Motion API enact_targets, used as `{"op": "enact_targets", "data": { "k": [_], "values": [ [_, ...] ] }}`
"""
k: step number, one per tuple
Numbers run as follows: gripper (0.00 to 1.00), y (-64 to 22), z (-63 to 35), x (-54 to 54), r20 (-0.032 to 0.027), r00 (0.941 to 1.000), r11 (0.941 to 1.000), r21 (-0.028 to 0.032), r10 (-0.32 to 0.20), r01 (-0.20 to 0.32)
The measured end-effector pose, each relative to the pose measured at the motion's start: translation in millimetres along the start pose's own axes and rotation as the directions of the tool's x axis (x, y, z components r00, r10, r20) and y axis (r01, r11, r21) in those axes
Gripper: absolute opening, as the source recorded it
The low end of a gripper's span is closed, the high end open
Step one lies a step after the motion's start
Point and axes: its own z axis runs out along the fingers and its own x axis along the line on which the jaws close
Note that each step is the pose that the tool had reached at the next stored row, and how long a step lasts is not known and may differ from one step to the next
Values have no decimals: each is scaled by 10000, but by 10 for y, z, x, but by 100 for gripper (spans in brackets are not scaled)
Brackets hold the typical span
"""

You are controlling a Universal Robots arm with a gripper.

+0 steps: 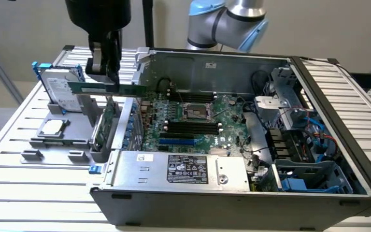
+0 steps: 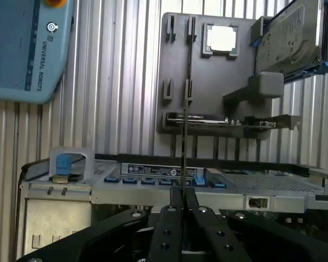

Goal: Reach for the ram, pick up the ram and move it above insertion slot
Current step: 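Pick up the ram and move it above insertion slot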

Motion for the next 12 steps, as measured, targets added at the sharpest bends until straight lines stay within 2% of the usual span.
{"op": "enact_targets", "data": {
  "k": [7,12],
  "values": [
    [13,-318,-24,9,175,9998,10000,7,-13,13],
    [13,-543,-34,8,253,9997,10000,11,-19,19]
  ]
}}
